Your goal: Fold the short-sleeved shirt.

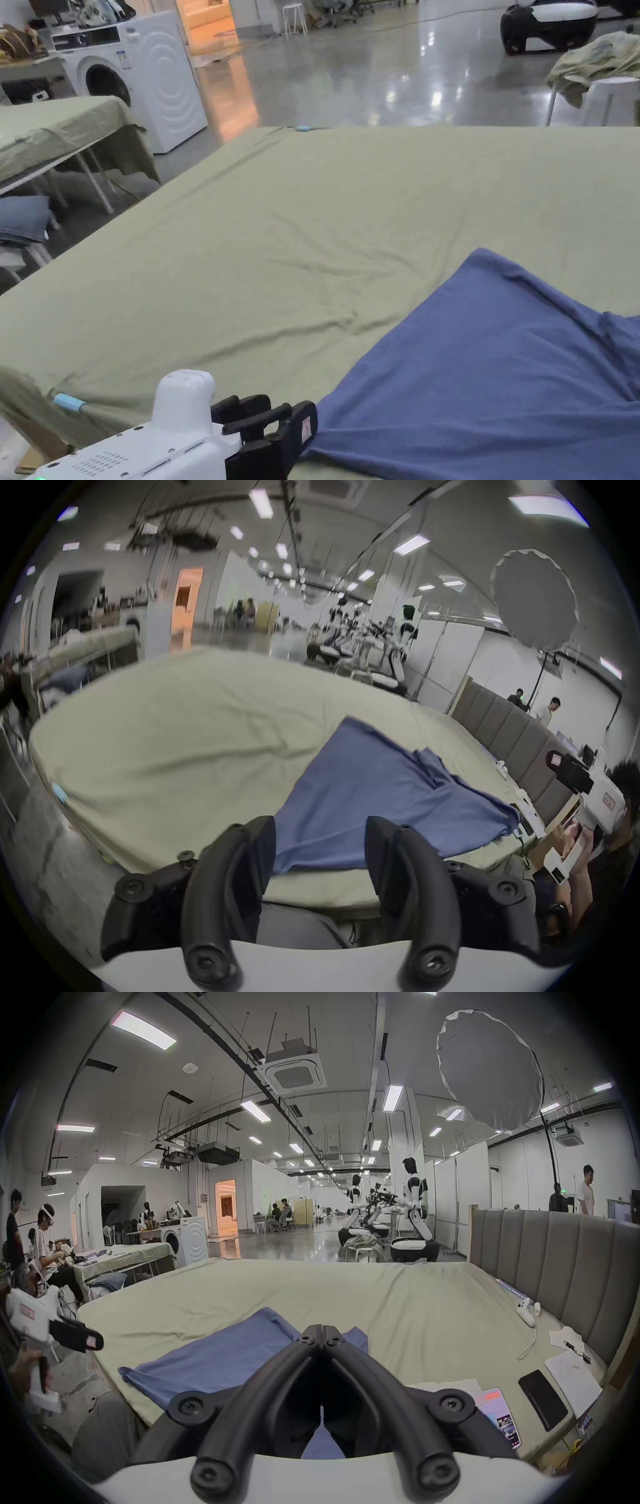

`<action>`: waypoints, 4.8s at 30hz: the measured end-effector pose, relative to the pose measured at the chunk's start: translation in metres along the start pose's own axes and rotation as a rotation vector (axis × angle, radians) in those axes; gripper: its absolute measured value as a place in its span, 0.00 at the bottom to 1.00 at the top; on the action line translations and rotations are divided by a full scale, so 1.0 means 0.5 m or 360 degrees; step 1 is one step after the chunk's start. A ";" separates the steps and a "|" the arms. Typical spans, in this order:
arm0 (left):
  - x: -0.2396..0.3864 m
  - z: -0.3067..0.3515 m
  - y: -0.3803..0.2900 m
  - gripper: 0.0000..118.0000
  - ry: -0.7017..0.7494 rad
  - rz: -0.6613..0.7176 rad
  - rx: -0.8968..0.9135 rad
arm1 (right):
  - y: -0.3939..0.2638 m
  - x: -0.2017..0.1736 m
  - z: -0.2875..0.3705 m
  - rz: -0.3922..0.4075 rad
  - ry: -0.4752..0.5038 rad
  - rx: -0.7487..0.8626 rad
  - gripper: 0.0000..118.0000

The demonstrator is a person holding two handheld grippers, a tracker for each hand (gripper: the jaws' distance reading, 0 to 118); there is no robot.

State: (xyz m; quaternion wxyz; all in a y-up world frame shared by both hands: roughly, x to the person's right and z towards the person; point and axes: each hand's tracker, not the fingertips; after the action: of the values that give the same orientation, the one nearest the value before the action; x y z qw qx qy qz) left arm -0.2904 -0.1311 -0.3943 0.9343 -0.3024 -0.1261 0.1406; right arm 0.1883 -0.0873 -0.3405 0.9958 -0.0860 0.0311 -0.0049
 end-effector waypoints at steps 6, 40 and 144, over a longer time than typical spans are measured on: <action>-0.056 -0.099 -0.024 0.45 0.0085 0.0102 -0.0208 | -0.008 -0.007 0.002 0.0028 -0.0016 -0.0078 0.00; -0.001 -0.204 -0.017 0.10 0.0212 -0.0066 -0.0471 | -0.088 0.268 -0.679 -0.0455 -0.0009 -0.1486 0.53; 0.072 -0.087 0.321 0.09 -0.0048 -0.0256 0.0505 | 0.339 0.227 -0.200 -0.0103 0.0011 0.0011 0.01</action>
State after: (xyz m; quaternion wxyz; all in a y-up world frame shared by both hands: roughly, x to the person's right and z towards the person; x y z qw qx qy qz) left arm -0.2730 -0.0171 -0.5194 0.9765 -0.1381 -0.1402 0.0880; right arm 0.2961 0.0609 -0.4747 0.9953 -0.0834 0.0317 -0.0375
